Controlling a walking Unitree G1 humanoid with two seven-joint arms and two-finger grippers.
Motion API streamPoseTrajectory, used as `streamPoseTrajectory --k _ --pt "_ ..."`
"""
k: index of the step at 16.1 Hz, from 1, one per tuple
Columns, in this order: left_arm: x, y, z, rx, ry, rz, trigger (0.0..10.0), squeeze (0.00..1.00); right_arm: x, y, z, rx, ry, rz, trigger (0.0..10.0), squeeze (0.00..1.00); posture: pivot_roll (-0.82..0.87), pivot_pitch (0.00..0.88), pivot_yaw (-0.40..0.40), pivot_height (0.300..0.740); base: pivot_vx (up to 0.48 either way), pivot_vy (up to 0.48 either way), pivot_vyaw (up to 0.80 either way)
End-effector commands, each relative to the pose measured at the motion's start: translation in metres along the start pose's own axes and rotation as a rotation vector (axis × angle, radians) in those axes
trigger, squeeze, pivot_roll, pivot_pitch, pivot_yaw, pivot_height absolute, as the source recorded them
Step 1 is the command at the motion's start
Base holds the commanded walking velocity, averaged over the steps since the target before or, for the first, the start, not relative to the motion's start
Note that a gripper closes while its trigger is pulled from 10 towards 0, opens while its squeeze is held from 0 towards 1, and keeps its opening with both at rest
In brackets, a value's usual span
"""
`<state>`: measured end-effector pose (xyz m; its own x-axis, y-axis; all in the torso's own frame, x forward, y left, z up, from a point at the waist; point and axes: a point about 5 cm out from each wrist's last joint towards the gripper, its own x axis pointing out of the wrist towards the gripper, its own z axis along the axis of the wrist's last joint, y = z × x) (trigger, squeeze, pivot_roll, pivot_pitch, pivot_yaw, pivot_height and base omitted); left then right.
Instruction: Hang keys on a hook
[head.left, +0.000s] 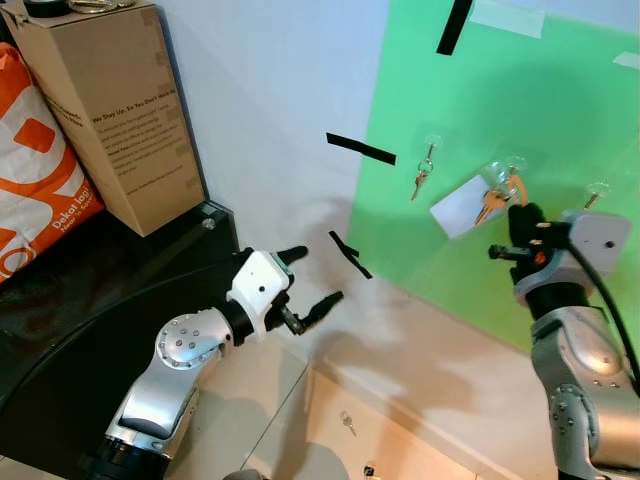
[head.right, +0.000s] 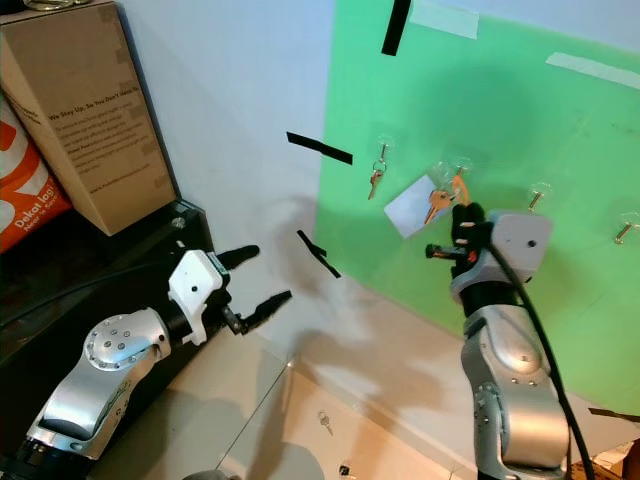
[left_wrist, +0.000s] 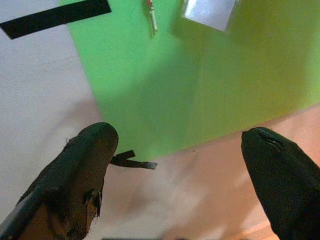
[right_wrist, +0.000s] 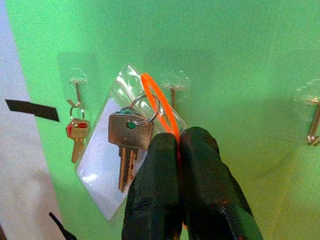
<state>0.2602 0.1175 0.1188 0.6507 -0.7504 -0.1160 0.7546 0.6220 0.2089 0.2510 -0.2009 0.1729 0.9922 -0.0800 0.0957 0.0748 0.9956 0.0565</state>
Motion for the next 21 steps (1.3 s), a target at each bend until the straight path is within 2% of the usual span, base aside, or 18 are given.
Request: streamPoseTrajectory --k 1,3,6,21 --pt "0.001 0.001 0.006 0.01 -0.014 -0.015 10.0 0.28 0.003 0.0 0.008 -0.003 -0.028 0.035 10.0 0.0 -0.01 0.0 -0.029 0.74 0.0 0.0 0.0" --pt "0.002 0.002 0.006 0.01 -0.013 -0.015 10.0 0.28 0.006 0.008 0.009 0.002 -0.009 0.147 10.0 0.0 -0.01 0.0 -0.031 0.74 0.0 0.0 0.0" --pt "0.001 0.002 0.006 0.009 -0.013 -0.015 10.0 0.29 0.01 0.012 0.006 -0.004 0.017 0.206 10.0 0.0 0.0 0.0 -0.04 0.74 0.0 0.0 0.0" --pt "0.0 0.002 0.008 0.008 -0.014 -0.032 10.0 0.29 0.029 -0.011 0.005 -0.053 0.037 0.087 10.0 0.0 0.01 0.0 -0.04 0.74 0.0 0.0 0.0"
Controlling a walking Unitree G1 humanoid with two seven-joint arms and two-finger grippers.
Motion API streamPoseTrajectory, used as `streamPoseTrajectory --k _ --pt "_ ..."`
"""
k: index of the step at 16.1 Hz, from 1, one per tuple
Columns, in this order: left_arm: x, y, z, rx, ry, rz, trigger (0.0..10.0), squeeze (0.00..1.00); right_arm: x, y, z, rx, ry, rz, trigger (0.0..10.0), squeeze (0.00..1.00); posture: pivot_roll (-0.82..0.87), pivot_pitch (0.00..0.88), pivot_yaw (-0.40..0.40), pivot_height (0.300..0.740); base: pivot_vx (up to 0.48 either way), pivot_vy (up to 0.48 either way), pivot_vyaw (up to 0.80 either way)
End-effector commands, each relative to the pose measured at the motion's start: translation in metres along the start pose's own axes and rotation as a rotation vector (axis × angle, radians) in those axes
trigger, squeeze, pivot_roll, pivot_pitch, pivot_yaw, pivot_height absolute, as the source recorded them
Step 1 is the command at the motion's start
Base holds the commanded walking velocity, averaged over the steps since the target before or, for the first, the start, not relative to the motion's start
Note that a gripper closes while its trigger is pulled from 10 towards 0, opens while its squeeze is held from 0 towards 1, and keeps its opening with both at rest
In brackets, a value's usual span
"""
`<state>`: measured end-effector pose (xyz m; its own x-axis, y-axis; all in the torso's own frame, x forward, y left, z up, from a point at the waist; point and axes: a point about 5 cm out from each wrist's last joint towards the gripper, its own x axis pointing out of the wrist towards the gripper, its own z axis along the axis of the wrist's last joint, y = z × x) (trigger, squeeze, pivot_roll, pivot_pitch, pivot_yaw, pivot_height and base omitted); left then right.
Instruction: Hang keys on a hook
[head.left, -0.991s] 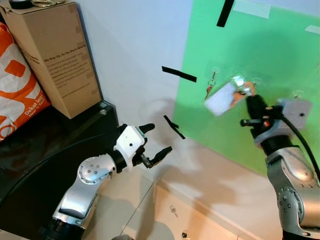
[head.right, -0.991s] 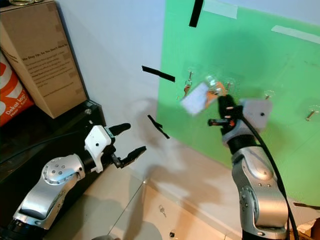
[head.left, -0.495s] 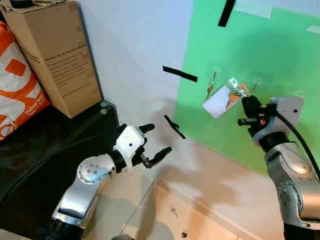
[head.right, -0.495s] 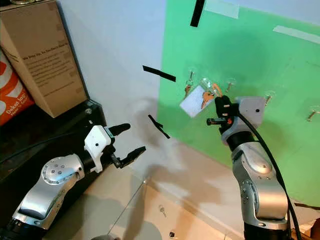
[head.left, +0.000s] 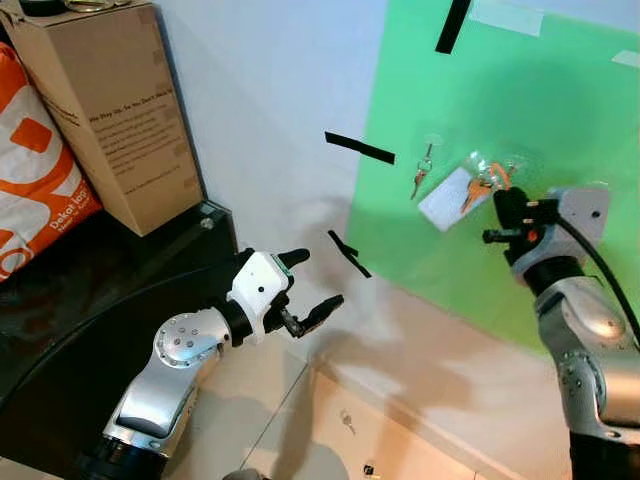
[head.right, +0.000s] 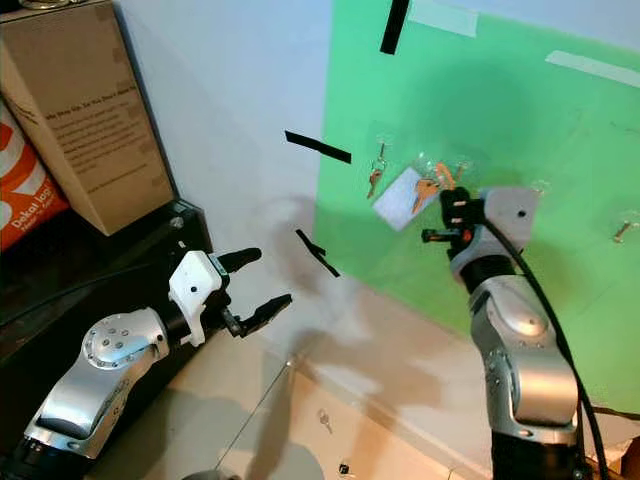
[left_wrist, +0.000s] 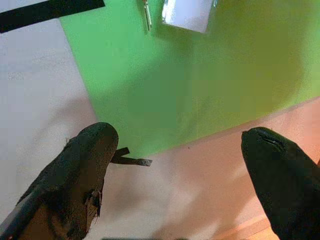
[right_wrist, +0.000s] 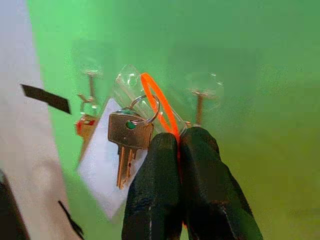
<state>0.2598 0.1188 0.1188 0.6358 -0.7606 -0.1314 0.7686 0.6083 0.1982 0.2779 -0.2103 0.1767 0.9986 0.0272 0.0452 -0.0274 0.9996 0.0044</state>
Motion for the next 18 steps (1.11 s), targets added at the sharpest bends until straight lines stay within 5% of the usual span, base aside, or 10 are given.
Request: streamPoseTrajectory --k 1,11,14,18 --pt "0.001 0.002 0.009 0.016 -0.025 -0.012 10.0 0.29 0.002 -0.006 0.004 -0.01 -0.019 -0.036 10.0 0.0 0.01 0.0 -0.04 0.74 0.0 0.0 0.0" --pt "0.001 0.002 0.008 0.017 -0.019 -0.022 10.0 0.29 0.001 -0.004 -0.028 -0.035 0.183 -0.014 10.0 0.0 0.01 0.0 -0.038 0.74 0.0 0.0 0.0" --pt "0.001 0.001 0.008 0.02 -0.02 -0.025 10.0 0.29 0.001 -0.004 -0.027 -0.032 0.169 -0.017 10.0 0.0 0.02 0.0 -0.037 0.74 0.0 0.0 0.0" --pt "0.001 0.002 0.008 0.022 -0.021 -0.024 10.0 0.29 0.002 -0.004 -0.008 -0.092 0.024 -0.022 10.0 0.0 0.02 0.0 -0.036 0.74 0.0 0.0 0.0"
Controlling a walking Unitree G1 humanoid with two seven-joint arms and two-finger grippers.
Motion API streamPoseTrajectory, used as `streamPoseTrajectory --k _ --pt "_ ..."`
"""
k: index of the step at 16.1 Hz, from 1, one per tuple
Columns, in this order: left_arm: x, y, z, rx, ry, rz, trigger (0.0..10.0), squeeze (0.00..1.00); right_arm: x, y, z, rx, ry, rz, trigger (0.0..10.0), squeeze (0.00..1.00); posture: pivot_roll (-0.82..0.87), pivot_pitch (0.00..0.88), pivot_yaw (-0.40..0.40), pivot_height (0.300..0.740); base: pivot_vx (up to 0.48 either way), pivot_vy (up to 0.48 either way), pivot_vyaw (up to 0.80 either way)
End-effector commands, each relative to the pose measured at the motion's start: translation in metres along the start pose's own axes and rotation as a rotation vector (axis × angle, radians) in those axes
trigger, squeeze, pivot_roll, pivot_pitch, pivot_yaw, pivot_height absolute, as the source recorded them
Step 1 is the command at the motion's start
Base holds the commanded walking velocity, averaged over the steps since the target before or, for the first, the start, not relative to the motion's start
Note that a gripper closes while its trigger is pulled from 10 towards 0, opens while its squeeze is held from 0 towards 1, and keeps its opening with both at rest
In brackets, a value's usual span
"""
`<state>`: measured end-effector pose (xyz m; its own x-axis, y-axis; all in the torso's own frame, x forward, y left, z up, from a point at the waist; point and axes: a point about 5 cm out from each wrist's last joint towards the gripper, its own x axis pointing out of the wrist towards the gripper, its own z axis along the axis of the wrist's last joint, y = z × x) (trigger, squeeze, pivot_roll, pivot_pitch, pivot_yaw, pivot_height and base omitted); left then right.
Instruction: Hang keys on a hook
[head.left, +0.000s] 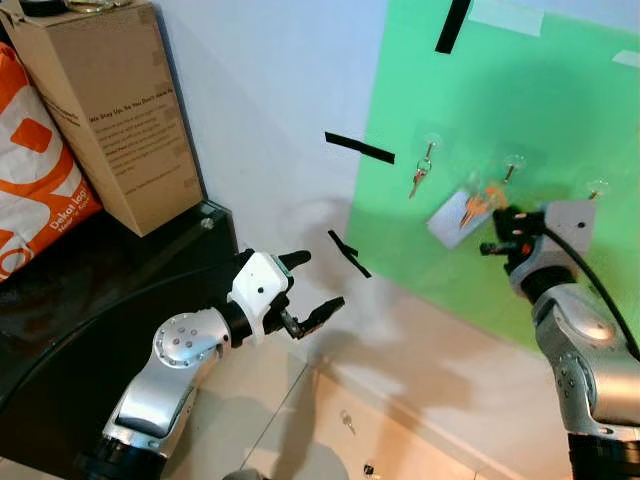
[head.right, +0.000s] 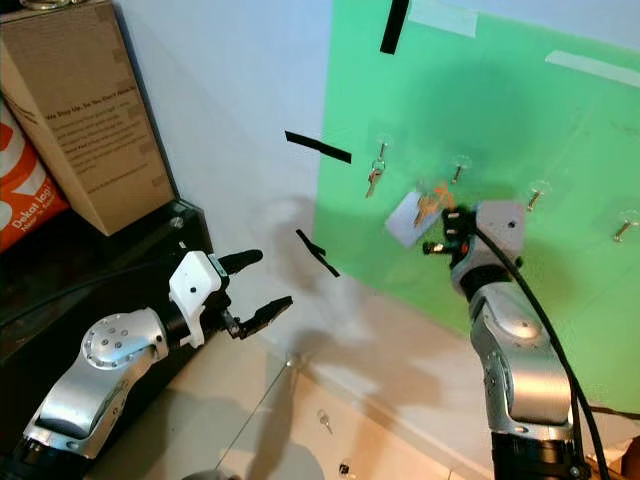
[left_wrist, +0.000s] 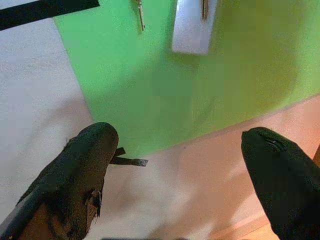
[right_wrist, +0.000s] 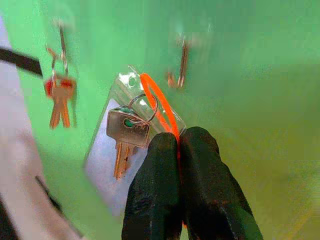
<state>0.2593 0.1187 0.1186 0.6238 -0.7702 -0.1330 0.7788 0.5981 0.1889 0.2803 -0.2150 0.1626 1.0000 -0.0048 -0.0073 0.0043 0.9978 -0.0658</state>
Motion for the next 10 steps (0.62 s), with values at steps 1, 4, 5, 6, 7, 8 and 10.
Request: streamPoseTrajectory --k 1,4,5,6,7,8,10 --pt "0.0018 0.0019 0.0087 0.03 -0.02 -0.01 10.0 0.29 0.0005 0.0015 0.013 -0.045 -0.069 0.004 10.0 0.0 0.02 0.0 -0.036 0.74 0.0 0.0 0.0" --pt "0.002 0.002 0.0088 0.03 -0.021 -0.012 10.0 0.29 0.0016 0.0024 0.0164 -0.052 -0.082 0.012 10.0 0.0 0.02 0.0 -0.036 0.74 0.0 0.0 0.0" --pt "0.0023 0.0024 0.0089 0.03 -0.021 -0.011 10.0 0.29 0.0025 0.0021 0.0161 -0.055 -0.085 0.013 10.0 0.0 0.02 0.0 -0.036 0.74 0.0 0.0 0.0" --pt "0.0023 0.0024 0.0088 0.03 -0.021 -0.01 10.0 0.28 0.0029 0.0017 0.0158 -0.059 -0.087 0.009 10.0 0.0 0.02 0.0 -0.036 0.74 0.0 0.0 0.0" --pt "0.0022 0.0024 0.0089 0.03 -0.021 -0.011 10.0 0.29 0.005 -0.0007 0.015 -0.054 -0.076 -0.013 10.0 0.0 0.02 0.0 -0.036 0.74 0.0 0.0 0.0" --pt "0.0022 0.0024 0.009 0.03 -0.021 -0.011 10.0 0.29 0.0066 -0.0021 0.0155 -0.034 -0.073 -0.026 10.0 0.0 0.02 0.0 -0.036 0.74 0.0 0.0 0.0" --pt "0.0022 0.0024 0.0091 0.031 -0.021 -0.012 10.0 0.28 0.0089 -0.0047 0.018 -0.008 -0.071 -0.045 10.0 0.0 0.02 0.0 -0.036 0.74 0.0 0.0 0.0"
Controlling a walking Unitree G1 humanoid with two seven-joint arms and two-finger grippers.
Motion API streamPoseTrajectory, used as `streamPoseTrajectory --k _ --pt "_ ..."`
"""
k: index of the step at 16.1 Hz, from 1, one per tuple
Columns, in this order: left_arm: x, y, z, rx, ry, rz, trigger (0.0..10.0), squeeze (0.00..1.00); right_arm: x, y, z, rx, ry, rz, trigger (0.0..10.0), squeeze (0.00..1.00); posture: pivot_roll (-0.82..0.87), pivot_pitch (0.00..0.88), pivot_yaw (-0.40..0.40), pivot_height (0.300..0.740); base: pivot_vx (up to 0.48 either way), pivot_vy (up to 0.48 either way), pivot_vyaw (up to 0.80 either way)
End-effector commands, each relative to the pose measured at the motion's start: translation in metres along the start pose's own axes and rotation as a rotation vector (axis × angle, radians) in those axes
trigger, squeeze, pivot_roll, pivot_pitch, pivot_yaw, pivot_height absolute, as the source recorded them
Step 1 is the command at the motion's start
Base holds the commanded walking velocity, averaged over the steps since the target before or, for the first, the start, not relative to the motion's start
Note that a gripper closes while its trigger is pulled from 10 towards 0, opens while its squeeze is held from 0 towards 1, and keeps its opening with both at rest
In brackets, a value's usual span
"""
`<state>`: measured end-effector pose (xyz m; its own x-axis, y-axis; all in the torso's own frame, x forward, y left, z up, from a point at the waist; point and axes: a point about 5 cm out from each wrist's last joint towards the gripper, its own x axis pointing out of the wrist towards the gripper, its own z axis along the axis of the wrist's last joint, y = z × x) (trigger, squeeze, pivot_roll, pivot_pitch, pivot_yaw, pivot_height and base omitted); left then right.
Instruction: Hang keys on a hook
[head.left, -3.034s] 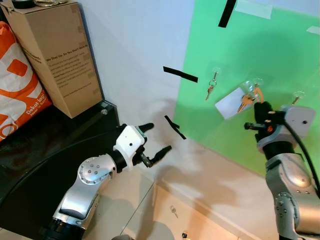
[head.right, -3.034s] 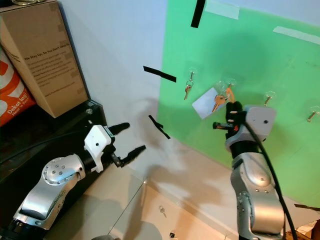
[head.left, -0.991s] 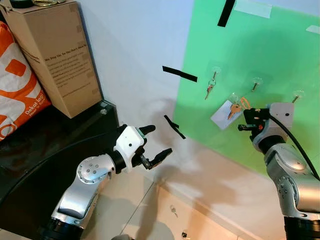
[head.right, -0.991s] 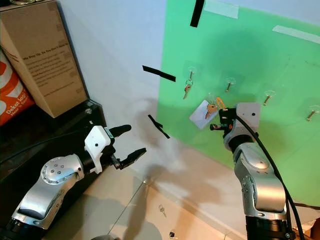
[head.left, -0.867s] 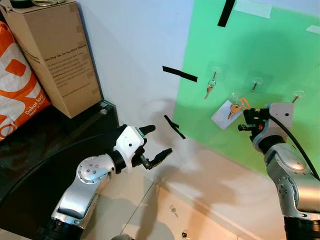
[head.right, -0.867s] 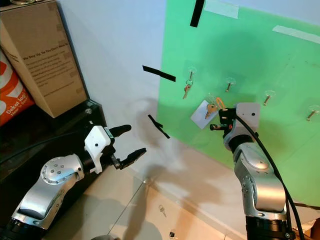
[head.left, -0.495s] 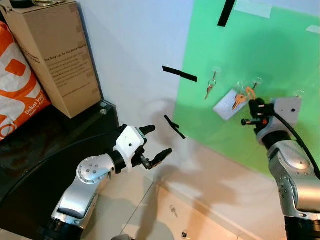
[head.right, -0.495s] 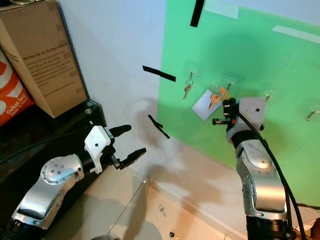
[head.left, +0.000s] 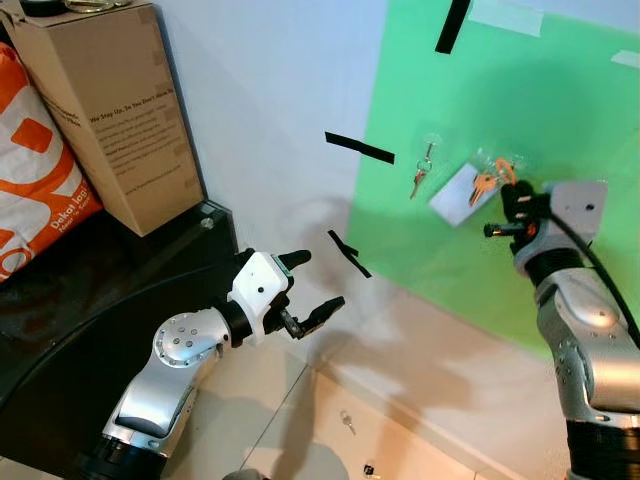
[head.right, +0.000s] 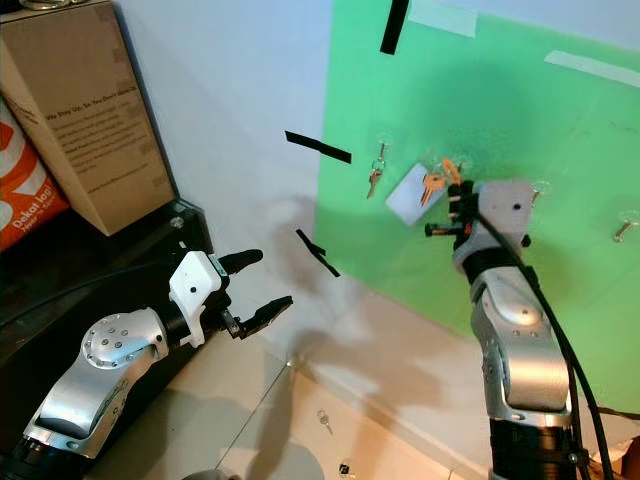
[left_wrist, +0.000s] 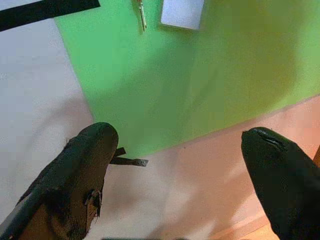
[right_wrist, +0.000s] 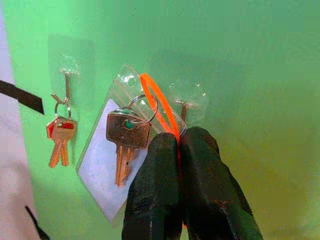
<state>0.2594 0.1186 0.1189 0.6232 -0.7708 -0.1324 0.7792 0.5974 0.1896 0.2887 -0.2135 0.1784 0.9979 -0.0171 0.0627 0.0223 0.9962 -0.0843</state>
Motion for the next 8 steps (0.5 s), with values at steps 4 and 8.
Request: streamPoseTrajectory --k 4,8 --pt "0.001 0.002 0.008 0.033 -0.019 -0.015 10.0 0.29 0.006 -0.012 -0.006 0.049 0.08 -0.038 10.0 0.0 0.02 0.0 -0.04 0.74 0.0 0.0 0.0" --pt "0.0 0.002 0.008 0.035 -0.016 -0.023 10.0 0.29 0.005 -0.025 -0.01 0.088 0.107 -0.127 10.0 0.0 0.03 0.0 -0.041 0.74 0.0 0.0 0.0"
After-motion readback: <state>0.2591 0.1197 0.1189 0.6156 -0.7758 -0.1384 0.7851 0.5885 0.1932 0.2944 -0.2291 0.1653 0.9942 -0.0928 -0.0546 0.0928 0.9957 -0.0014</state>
